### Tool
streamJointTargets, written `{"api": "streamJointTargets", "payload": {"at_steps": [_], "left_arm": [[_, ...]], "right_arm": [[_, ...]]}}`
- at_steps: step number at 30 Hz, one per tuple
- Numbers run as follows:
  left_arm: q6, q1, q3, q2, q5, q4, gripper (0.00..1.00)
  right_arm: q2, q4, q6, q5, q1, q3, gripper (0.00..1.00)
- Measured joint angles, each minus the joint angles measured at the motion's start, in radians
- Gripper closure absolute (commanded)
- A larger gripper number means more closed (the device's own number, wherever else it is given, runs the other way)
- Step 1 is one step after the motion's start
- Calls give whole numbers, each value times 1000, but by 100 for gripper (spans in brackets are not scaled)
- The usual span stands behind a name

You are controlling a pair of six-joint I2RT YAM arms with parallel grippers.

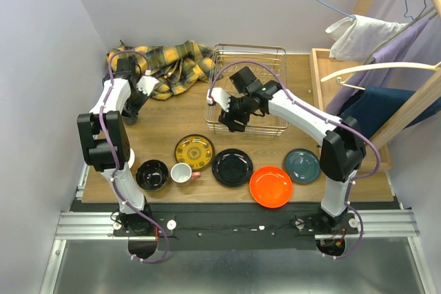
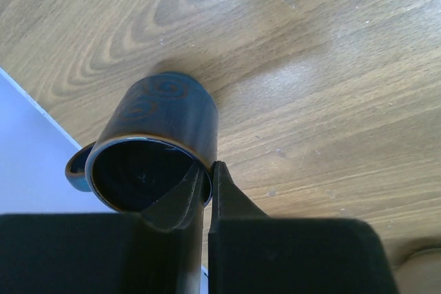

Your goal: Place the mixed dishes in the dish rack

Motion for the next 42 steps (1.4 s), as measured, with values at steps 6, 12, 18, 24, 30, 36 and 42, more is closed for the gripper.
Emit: {"api": "streamJointTargets", "payload": {"at_steps": [6,12,18,24,30,36,42], "left_arm": [[3,0,-1,0,1,-4,100],[3,0,-18,-14,11,0,100],[-24,-1,-40,-68,60,-31,100],[-56,-14,-10,-142,120,-60,100],[-117,-46,156,-152,225,-117,100],[-207,-58,212,-231,370,-107,100],[-324,-60,-21,-477,497,95,100]], "right_arm": [[19,-9,-23,4,13,-1,67],[13,-20,-51,19,25,-17,91],[-48,-26,-64,40,59,-91,99],[-84,-52,-64,50,106,-127,96],[-85,-61,-26,106,116,-118,43],[-85,-49,134,222,113,53,18],[-39,24,403,229,68,299,14]]}}
